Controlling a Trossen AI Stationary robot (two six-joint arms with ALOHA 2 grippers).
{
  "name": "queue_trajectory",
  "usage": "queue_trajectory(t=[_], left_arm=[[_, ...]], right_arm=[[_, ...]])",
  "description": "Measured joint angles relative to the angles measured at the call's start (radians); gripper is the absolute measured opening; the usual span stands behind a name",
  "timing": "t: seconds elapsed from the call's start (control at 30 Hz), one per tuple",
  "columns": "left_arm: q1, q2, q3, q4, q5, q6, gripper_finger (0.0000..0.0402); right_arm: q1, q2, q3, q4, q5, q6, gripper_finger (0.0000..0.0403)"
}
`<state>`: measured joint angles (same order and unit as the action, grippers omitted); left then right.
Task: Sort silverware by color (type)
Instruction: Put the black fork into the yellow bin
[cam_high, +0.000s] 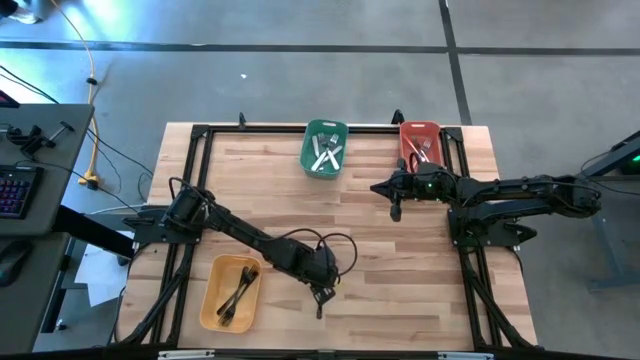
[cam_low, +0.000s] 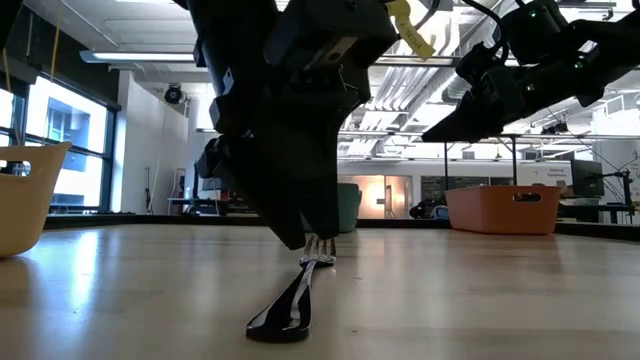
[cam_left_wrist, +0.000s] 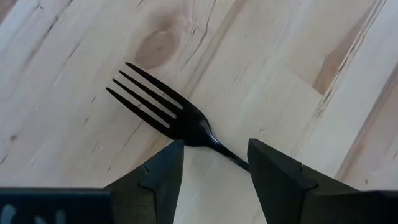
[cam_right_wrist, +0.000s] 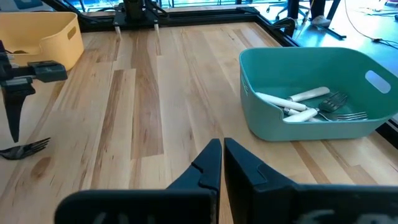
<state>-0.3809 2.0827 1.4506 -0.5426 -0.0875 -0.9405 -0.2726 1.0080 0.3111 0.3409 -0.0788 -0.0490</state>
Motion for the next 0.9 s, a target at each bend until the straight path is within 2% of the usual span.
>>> queue_trajectory(t=[0.4, 0.53, 0.63, 0.9], left_arm=[[0.000, 0.060, 0.006, -0.001, 0.033, -0.007, 0.0170], [-0.001, 0.051, 0.005, -0.036, 0.034, 0.033, 0.0167], [-0.001, 0.042, 0.005, -0.068, 0.035, 0.075, 0.0152], [0.003, 0.040, 0.004, -0.132, 0.062, 0.194, 0.0081]], right_arm=[[0.000, 0.000, 0.000, -0.001, 0.000, 0.000, 0.0002], [0.000, 0.000, 0.000, -0.001, 0.000, 0.000, 0.0002], [0.000, 0.000, 0.000, -0.001, 0.000, 0.000, 0.0002], [0.000, 0.000, 0.000, -0.001, 0.000, 0.000, 0.0002]])
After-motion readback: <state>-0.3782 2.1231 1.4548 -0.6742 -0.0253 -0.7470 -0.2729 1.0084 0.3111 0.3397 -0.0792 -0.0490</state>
